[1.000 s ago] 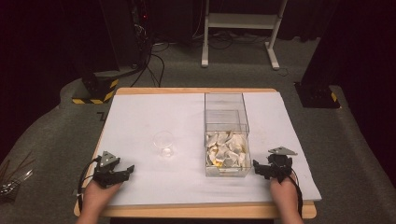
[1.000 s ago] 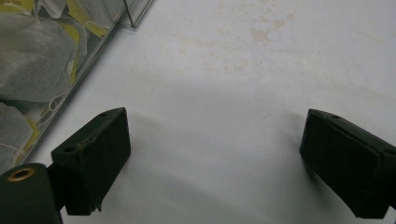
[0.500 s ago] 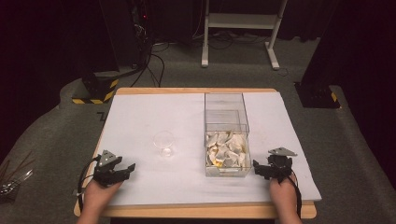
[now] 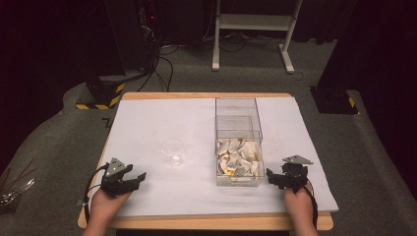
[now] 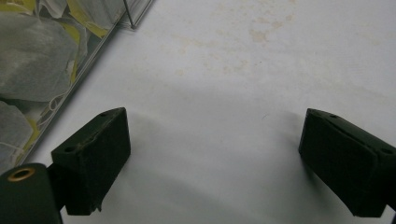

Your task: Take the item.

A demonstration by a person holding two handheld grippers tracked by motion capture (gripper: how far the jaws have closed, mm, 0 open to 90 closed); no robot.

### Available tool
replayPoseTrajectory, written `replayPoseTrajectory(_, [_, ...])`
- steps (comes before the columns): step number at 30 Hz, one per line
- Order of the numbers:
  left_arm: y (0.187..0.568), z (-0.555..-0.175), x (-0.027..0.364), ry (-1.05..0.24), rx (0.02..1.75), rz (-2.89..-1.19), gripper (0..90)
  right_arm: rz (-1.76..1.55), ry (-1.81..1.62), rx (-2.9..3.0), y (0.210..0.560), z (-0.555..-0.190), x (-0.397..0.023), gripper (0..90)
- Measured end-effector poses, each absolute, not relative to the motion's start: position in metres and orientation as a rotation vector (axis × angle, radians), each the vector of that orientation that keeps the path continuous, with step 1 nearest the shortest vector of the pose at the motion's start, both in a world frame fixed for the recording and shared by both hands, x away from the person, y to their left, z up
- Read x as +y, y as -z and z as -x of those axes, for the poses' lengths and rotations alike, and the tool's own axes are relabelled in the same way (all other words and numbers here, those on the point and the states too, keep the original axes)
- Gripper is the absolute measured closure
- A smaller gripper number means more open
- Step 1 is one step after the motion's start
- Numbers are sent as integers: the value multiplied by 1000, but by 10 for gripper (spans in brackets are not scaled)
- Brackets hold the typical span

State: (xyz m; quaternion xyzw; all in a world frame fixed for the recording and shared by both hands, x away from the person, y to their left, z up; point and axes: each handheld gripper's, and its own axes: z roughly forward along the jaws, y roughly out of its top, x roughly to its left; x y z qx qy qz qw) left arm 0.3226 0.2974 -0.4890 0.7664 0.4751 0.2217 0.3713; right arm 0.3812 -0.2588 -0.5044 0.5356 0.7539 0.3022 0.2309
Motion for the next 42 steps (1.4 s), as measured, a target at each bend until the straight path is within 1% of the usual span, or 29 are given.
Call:
replayPoseTrajectory(10, [485,-320,286,-565,1177,-1974,376,-1471,-833,2077,504,-378,-259,99])
replayPoseTrajectory(15, [486,-320,280,-531,1168,-1973,387,-1463,-834,2078,504,-376,-258,102])
replayPoseTrajectory(21, [482,-319,272,-523,1135,-1959,398,-1460,-833,2076,504,-376,-258,104])
replayPoseTrajectory(36, [476,-317,247,-512,1047,-1959,400,-1459,-834,2074,504,-376,-258,104])
replayPoseTrajectory(37, [478,-316,241,-489,1084,-1885,399,-1459,-834,2074,504,-376,-258,104])
replayPoseTrajectory(38, [478,-317,238,-489,1086,-1873,400,-1459,-835,2074,504,-376,-258,104])
replayPoseTrajectory(39, [476,-319,242,-502,1035,-1971,400,-1459,-835,2074,504,-376,-258,104])
replayPoseTrajectory(42, [476,-319,239,-502,1029,-1972,399,-1459,-834,2075,504,-376,-258,104])
